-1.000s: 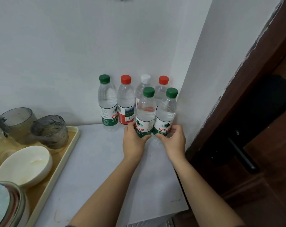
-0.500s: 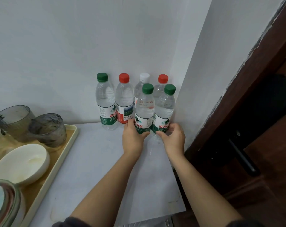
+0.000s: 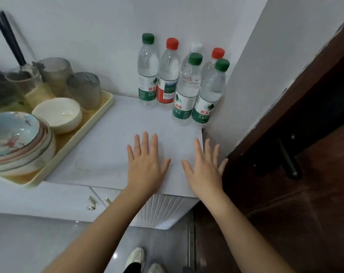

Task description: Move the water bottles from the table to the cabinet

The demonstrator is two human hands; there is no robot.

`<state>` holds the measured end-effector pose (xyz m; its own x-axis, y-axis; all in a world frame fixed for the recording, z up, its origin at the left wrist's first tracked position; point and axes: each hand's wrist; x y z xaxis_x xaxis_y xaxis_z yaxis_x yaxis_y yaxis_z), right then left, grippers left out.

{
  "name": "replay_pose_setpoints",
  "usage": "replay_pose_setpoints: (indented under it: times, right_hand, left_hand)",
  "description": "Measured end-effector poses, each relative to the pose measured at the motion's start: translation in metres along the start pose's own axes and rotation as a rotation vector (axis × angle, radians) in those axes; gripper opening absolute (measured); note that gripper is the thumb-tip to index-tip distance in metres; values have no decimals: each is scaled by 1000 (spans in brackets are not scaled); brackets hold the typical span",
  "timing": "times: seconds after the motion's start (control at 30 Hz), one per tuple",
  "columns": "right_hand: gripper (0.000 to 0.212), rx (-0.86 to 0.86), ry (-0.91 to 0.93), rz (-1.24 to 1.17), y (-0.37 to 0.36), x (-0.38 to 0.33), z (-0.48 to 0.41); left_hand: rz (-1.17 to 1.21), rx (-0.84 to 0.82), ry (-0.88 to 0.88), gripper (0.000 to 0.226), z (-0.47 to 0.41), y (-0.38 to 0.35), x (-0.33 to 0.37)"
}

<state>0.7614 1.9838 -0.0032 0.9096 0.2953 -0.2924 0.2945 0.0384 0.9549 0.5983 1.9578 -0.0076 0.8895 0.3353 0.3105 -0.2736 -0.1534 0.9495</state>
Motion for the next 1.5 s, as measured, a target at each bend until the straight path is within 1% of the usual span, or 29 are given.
replay_pose_setpoints:
  times: [0.1,0.23,0.33,0.47,0.6,0.87,0.97,1.2,1.5]
  right_hand:
    - [75,-40,128,34,-8,-8,29]
    - [75,-102,297,57,-18,-23,63]
    - [73,-117,454,84,-26,-30,86]
    - [77,-170,665,159,-46,-35,118]
    - [77,-286,809,231,-78,-37,147]
    - [77,-677,968,364,-143,-61,194]
    - [77,-741,1059,390,-154,-83,218]
    - [76,-830,1234,460,-178,-160,294]
    - [77,-862,1464,558,-212,-259,407]
  left_hand:
    - [-44,2,50,79,46,-1,-10]
    - [-44,14,132,78,99,-4,-27]
    - [-61,39,195,78,140,-7,-42]
    - [-112,19,282,75,199,-23,-64]
    - [-159,-87,421,76,249,-44,-81]
    - [-164,-329,681,76,333,-83,-117]
    - [-127,-358,766,75,366,-87,-134]
    - [9,-322,1001,73,463,-77,-188]
    - [88,-253,1281,71,594,-51,-255]
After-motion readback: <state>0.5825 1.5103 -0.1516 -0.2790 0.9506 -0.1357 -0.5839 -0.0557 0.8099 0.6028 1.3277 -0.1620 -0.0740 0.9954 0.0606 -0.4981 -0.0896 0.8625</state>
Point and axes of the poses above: each hand's wrist, its own z-axis away from the middle knuckle, its own y-axis out of the back of the hand, x = y × z, and after that the axes turned 12 degrees about y, right-handed
